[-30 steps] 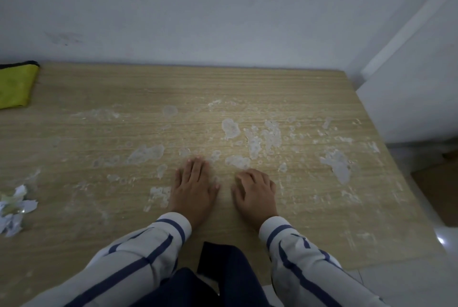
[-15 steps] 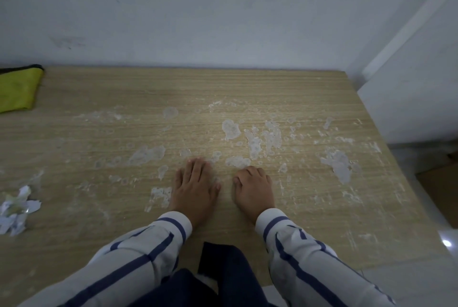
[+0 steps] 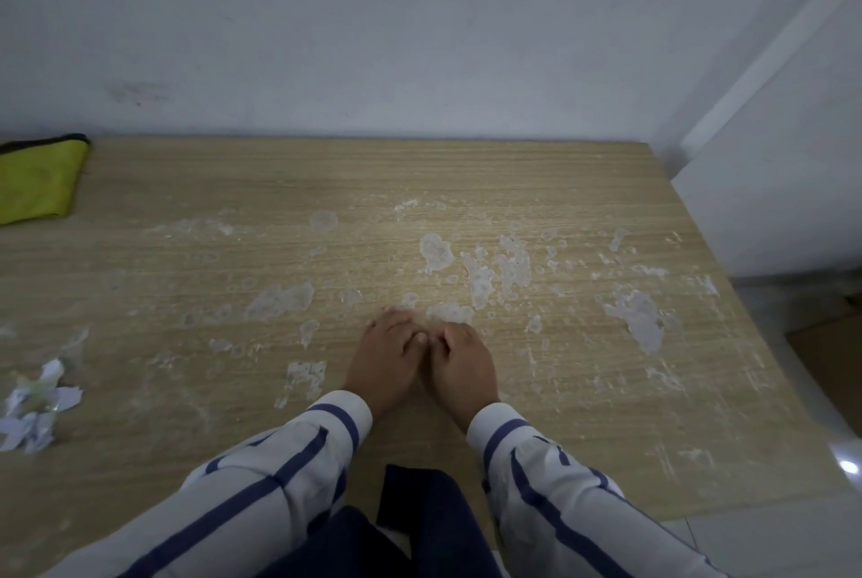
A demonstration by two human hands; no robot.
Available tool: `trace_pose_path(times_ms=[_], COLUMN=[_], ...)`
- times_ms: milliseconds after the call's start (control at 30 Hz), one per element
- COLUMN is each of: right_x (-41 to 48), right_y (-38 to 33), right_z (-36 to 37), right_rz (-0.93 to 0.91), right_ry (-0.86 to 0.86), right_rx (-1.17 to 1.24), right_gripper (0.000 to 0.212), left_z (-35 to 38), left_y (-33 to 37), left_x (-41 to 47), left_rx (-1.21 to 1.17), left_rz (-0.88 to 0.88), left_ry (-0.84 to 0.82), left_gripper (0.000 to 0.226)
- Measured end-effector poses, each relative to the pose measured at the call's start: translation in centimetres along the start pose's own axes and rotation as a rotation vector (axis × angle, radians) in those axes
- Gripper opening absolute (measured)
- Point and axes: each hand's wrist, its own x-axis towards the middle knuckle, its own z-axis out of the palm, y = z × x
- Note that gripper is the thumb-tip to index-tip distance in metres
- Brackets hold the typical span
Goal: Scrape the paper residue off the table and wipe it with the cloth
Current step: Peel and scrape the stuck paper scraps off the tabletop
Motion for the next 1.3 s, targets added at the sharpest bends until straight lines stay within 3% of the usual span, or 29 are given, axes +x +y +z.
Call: trace_pose_path(times_ms=[233,533,767,867,967,1300], right_x=[0.1,0.9,0.0,-0.6,-1.4,-3.7], right_y=[-1.4,-4.4,-9.2,-11.7,-14.4,-24.7], right_z=[0.1,1.9,5.2,7.0,9.2,17.5], right_rz=[-0.047,-0.051,0.136,0.199,0.163,0.056], right_ry=[-0.022,-0.087,-0.082,-0.135,-0.14,-0.22], right_rx=[0.079,0.162,0.383,0.486,0.427,0.326], right_gripper=[0.019,0.018,0.006,0.016,0.008,0.01], left_z=[-1.2,-4.9,-8.8,-11.0,-13.4,-22.3], left_y=[0.5,-0.8,-4.4,-6.1,-8.1,-16.3], left_x=[0.1,-1.5,-3.8,-5.1,-6.6,-12.1], left_rx=[-0.173,-0.464,-0.475,-0.451,-0.412,-0.291], left_rz=[-0.068,-0.361,-0.385,-0.371,-0.381,-0.464], left_ry=[0.149,0.119,0.141,0.126,0.149,0.259], left_gripper=[0.035,0.024,0.021,0.021,0.021,0.016])
